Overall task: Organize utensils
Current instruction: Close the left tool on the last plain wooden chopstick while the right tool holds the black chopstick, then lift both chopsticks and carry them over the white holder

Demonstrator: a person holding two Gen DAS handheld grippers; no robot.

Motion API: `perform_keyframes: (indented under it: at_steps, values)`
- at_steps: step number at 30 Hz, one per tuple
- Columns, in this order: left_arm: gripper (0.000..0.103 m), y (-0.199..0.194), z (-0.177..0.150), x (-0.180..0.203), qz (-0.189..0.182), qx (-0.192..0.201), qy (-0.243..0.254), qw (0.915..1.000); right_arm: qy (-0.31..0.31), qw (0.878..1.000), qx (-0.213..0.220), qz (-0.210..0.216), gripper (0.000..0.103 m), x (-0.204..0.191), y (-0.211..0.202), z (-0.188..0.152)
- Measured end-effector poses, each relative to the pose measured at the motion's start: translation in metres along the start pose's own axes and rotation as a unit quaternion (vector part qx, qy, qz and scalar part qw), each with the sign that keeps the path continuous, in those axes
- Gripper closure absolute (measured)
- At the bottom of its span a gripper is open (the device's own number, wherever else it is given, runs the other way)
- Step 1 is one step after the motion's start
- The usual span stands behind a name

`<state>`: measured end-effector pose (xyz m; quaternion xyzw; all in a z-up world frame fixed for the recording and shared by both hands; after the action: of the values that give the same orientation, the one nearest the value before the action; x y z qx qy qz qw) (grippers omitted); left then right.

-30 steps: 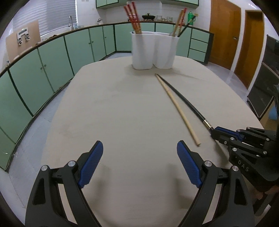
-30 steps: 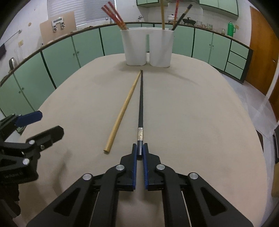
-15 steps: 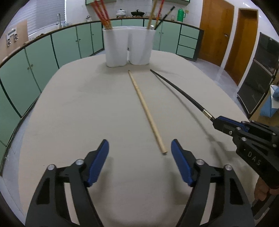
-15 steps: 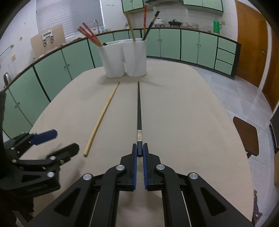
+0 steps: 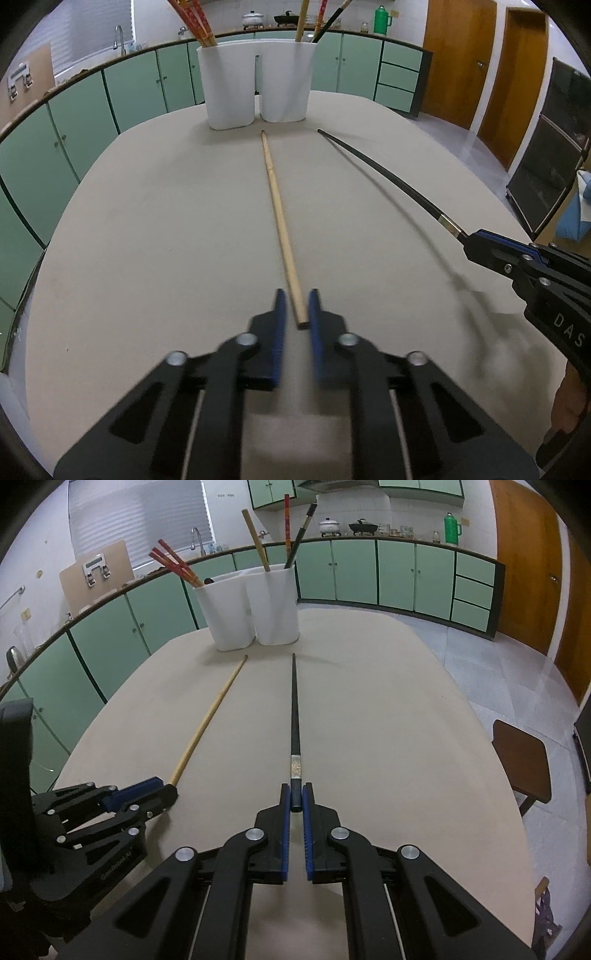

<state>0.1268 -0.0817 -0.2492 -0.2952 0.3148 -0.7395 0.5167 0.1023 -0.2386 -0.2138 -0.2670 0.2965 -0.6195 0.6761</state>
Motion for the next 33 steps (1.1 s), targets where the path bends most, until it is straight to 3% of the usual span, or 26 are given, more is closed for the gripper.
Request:
perform_keyframes:
  at_steps: [14,28,33]
  values:
    - [0.097,-0.021,0.009,-0.003,0.008,0.025,-0.006,0.9996,-0.007,1.0,0.019,-0.003,0.097,-0.002,-0.013,0.007]
    - [0.097,-0.083,0.05,-0.004,0.011,0.108,0.01,0.9941,-0.022,0.997,0.069,-0.002,0.097,-0.002,-0.037,0.05]
    - [0.097,-0.101,0.076,-0.004,0.009,0.142,0.021,0.9896,-0.02,0.996,0.086,0.018,0.097,-0.005,-0.049,0.076]
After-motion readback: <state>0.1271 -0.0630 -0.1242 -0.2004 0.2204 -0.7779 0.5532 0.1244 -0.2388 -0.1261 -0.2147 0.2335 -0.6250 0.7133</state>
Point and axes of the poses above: each gripper's, at about its wrist camera, not at the fingertips, and y roughly the way its jaws point, x to its right, z to its top, the point moved 3 cm from there along y, roughly the way its jaws point, and after that the axes turned 7 degrees about -z, right-handed, at the moved point
